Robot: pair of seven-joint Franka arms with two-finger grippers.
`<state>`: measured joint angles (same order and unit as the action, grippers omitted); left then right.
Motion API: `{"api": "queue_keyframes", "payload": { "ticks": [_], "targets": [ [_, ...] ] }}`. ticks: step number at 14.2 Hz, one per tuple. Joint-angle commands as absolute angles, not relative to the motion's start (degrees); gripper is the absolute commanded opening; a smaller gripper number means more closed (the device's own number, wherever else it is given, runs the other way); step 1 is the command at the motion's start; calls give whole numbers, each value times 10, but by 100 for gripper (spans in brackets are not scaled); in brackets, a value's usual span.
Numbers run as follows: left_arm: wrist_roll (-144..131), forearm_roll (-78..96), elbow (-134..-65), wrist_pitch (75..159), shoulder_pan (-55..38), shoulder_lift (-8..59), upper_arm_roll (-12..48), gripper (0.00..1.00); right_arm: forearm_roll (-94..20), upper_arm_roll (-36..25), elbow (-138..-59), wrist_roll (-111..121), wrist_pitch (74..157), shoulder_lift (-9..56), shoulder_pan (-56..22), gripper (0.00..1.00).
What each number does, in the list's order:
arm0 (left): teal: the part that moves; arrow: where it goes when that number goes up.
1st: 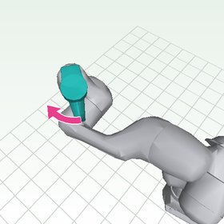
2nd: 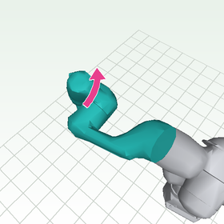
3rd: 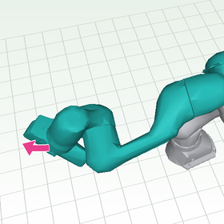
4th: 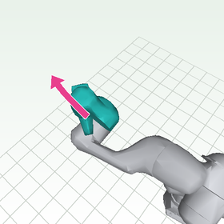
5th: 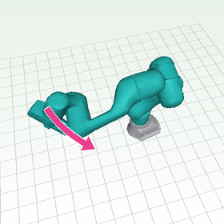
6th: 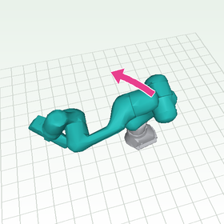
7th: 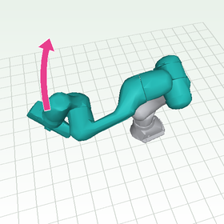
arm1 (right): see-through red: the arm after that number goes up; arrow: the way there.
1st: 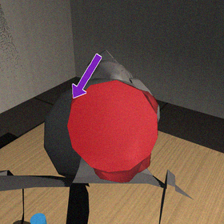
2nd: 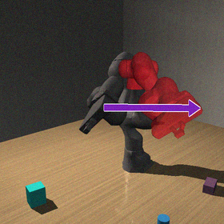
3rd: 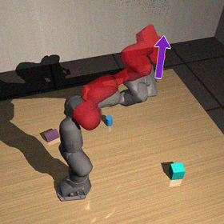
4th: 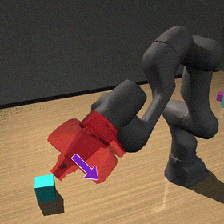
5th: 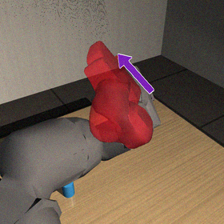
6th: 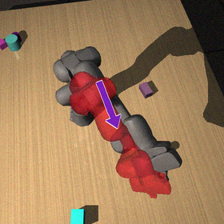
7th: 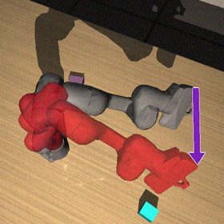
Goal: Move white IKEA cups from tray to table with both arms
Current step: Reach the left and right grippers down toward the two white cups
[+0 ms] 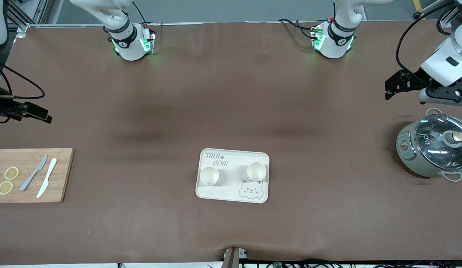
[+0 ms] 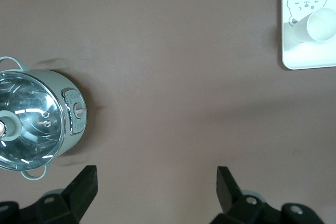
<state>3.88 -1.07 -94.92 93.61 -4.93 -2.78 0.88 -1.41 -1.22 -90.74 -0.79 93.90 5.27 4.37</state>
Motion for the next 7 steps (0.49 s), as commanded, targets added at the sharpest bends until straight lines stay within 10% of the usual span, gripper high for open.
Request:
{"api": "queue_keyframes", "payload": {
  "ticks": [1, 7],
  "targets": [
    [26, -26, -948, 933, -50, -28, 12, 100, -18, -10, -904, -7, 941, 55, 47, 100],
    [12, 7, -946, 964, -57, 31, 44, 100, -18, -10, -913, -7, 947, 58, 47, 100]
  ]
}}
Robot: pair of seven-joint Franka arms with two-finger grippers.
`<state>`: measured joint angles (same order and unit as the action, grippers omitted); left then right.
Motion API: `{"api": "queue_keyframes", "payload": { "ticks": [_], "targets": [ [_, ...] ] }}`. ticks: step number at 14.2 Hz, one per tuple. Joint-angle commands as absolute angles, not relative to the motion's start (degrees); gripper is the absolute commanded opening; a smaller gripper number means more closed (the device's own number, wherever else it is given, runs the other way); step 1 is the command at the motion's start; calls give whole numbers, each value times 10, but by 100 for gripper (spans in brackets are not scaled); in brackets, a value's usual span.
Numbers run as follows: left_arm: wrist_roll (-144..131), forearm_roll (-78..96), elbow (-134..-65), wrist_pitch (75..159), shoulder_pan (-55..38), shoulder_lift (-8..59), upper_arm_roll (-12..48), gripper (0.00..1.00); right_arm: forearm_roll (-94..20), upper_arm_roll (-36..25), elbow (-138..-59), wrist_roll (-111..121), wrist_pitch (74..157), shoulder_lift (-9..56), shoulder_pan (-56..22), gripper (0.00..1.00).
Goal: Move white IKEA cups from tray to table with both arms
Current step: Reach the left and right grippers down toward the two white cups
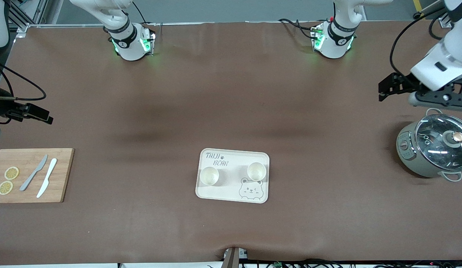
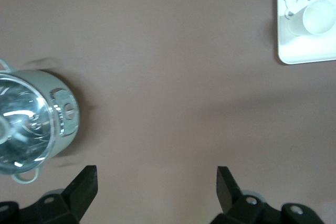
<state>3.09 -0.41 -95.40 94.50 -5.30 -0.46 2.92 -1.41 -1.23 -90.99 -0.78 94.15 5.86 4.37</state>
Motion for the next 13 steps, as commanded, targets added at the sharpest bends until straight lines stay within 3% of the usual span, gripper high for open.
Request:
{"api": "queue_keyframes", "payload": {
  "ticks": [1, 3, 8, 13],
  "targets": [
    [-16, 11, -941, 987, -61, 54, 61, 100, -18, -10, -913, -6, 947, 59, 47, 100],
    [-117, 0, -920, 1036, -79, 117, 92, 100, -18, -10, -910, -11, 948, 59, 45, 100],
    [-214, -49, -792, 1042, -151, 285, 95, 100, -53, -7, -885, -118, 957, 69, -12, 100],
    [-266, -50, -782, 1168, -189, 365, 89, 100, -81, -7, -843, -287, 1018, 139, -136, 100]
  ]
}}
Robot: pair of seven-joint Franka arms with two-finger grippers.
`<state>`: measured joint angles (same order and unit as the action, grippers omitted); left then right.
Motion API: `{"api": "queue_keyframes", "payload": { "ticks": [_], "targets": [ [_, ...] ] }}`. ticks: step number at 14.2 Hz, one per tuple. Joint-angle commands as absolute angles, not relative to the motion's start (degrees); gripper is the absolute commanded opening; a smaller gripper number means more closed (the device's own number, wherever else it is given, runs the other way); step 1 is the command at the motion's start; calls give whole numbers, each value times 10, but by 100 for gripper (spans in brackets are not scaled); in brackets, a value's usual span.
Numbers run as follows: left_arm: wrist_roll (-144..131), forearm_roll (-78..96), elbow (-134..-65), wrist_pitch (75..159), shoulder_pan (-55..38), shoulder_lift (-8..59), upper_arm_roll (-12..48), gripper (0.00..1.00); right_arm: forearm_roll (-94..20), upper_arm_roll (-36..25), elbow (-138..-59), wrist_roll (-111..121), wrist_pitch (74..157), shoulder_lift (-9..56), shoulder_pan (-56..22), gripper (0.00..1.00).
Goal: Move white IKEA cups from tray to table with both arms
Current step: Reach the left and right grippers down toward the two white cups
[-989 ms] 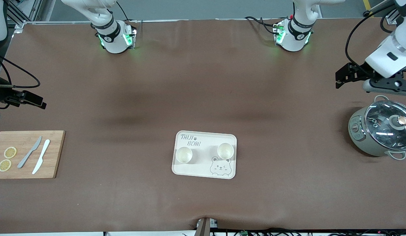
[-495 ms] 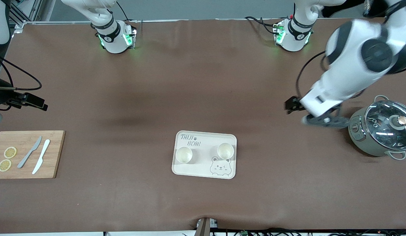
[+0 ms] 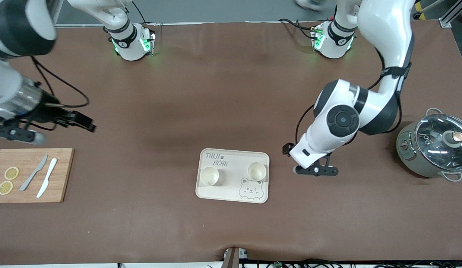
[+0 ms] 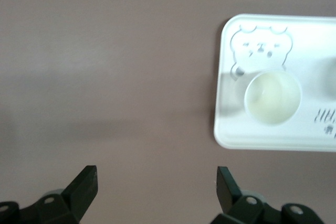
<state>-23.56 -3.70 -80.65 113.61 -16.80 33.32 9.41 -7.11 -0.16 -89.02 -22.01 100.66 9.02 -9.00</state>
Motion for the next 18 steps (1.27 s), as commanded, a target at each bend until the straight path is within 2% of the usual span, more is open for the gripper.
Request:
{"api": "queue_keyframes", "payload": {
  "ticks": [1, 4, 9, 18],
  "targets": [
    [-279, -50, -781, 1198, -198, 383, 86, 100, -80, -7, -819, -320, 1028, 168, -159, 100],
    [-297, -50, -780, 1247, -229, 406, 63, 100, -79, -7, -761, -397, 1095, 254, -214, 100],
    [-324, -50, -757, 1292, -253, 447, 49, 100, -74, -11, -716, -450, 1207, 370, -266, 100],
    [-328, -50, -755, 1333, -279, 469, 24, 100, -15, -11, -716, -460, 1253, 432, -291, 100]
  ]
}}
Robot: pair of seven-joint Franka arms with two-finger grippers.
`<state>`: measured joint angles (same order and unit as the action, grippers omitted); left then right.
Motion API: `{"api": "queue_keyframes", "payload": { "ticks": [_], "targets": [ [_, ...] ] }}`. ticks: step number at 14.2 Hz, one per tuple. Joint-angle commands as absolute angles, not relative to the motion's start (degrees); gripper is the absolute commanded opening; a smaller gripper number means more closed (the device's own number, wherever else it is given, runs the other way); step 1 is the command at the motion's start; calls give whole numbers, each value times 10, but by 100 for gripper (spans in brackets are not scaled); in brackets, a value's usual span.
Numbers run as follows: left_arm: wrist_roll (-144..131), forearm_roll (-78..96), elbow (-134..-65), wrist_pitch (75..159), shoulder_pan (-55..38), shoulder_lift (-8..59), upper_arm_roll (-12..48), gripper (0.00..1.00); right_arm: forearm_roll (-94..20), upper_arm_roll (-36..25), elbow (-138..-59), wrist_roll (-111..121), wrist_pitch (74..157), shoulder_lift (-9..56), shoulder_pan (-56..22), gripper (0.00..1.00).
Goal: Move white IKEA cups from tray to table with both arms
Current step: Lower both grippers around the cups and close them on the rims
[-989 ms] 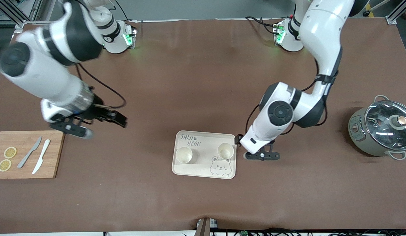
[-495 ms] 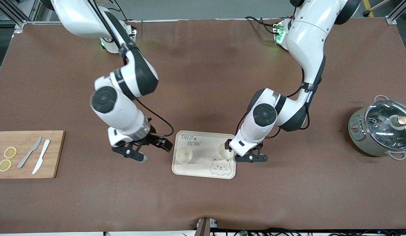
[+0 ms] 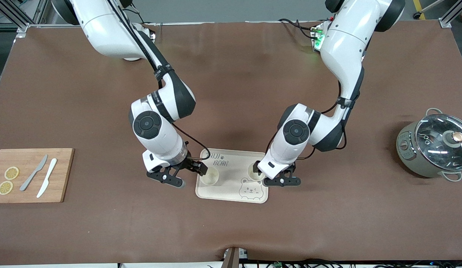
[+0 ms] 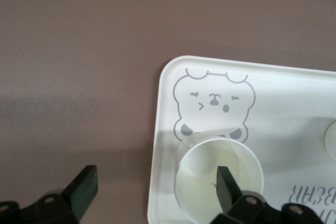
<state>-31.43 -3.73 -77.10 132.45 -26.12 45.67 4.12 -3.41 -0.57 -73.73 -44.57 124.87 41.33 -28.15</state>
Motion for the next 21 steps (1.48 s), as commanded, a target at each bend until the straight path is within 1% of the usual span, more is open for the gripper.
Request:
{"api": "queue_keyframes", "payload": {
  "ticks": [1, 6, 11, 21],
  "targets": [
    [-328, -50, -756, 1335, -285, 469, 18, 100, -10, -12, -716, -461, 1255, 438, -291, 100],
    [-333, -50, -756, 1345, -288, 475, 15, 100, -4, -11, -716, -464, 1255, 460, -292, 100],
    [-337, -50, -756, 1370, -302, 485, 2, 100, -4, -11, -717, -482, 1294, 484, -299, 100],
    [-343, -50, -762, 1370, -307, 497, 3, 100, 1, -12, -718, -486, 1330, 515, -310, 100]
  ]
}}
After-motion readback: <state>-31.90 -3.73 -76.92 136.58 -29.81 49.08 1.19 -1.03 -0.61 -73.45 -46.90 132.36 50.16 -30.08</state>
